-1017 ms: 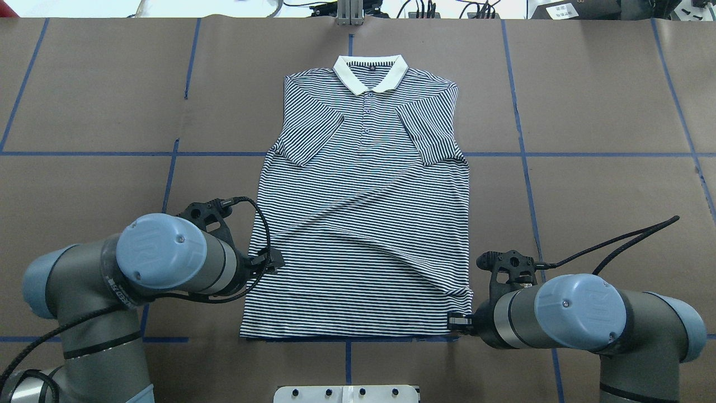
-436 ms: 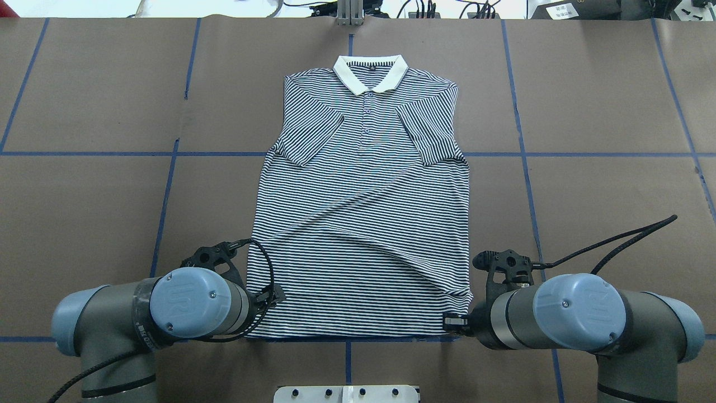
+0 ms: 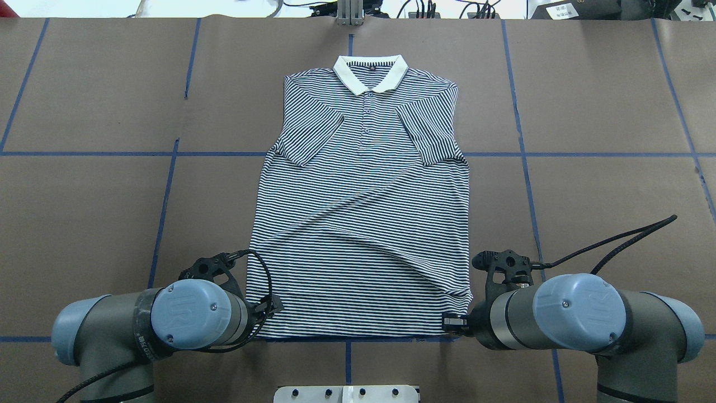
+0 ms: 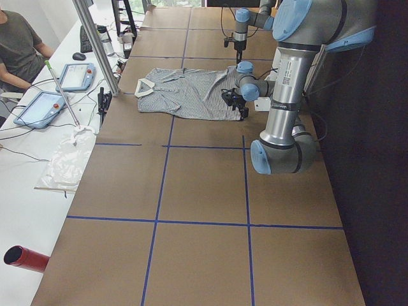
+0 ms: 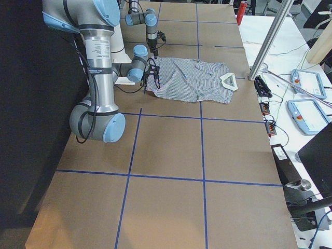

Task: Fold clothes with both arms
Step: 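Grasp both hem corners with the left and right grippers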

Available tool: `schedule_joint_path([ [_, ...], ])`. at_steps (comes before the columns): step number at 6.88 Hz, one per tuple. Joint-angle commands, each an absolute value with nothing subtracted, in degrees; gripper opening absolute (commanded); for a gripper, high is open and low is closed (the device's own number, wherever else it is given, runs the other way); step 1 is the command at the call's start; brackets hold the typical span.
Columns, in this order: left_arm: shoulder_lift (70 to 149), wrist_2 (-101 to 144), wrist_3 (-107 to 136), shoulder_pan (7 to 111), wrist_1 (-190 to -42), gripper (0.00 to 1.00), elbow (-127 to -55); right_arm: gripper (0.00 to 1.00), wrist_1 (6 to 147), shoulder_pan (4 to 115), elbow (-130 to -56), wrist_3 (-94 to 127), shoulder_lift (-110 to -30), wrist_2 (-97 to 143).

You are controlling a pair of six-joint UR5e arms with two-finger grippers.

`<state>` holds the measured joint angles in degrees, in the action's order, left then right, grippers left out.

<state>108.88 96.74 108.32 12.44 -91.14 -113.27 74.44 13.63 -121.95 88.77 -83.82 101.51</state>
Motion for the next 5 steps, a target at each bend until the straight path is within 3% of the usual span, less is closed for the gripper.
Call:
schedule_joint_path([
  [1, 108.5, 96.8, 108.4, 12.0, -91.1, 0.97, -113.1, 0.0, 74.4, 13.6, -122.0, 88.8, -83.8, 101.6],
  [2, 108.5, 96.8, 108.5, 12.0, -91.1, 0.96, -113.0, 0.0, 74.5, 13.6, -122.0, 88.8, -83.8, 101.6],
  [5, 108.4, 96.8, 108.6, 11.6, -91.1, 0.74, -112.8, 0.0, 74.5, 13.8, -122.2, 88.8, -83.8, 101.9],
])
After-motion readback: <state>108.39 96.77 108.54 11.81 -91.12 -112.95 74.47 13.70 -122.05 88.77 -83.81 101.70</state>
